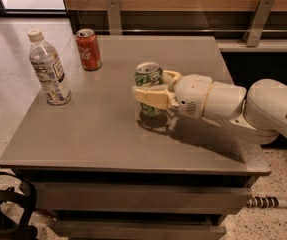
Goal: Place green can upright
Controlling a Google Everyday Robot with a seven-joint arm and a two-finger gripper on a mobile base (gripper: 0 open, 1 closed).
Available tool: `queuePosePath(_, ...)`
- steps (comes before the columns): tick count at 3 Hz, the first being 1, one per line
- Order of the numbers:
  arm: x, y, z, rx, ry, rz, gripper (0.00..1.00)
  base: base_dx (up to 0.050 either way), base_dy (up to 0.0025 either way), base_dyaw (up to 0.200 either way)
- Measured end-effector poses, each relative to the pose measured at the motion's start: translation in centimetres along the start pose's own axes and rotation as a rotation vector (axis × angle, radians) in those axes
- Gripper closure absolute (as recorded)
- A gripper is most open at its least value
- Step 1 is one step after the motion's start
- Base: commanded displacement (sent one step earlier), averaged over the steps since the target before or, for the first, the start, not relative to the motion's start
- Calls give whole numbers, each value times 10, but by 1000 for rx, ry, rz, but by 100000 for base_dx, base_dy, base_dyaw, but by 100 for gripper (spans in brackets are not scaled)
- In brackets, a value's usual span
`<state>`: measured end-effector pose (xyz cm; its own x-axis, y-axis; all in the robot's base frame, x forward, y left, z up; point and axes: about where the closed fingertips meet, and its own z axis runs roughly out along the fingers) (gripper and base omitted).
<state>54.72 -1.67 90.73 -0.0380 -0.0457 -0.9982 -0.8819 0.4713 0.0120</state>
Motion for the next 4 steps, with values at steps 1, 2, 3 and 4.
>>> queuePosePath(1, 14, -1, 2, 11, -12, 35, 100, 0, 0, 0)
queuePosePath(2, 32, -1, -1, 47, -7, 58, 100, 0, 0, 0)
queuePosePath(3, 39, -1, -5, 71, 7, 62, 100, 0, 0, 0)
queuePosePath(4, 36, -1, -6, 71, 7, 62, 100, 0, 0, 0)
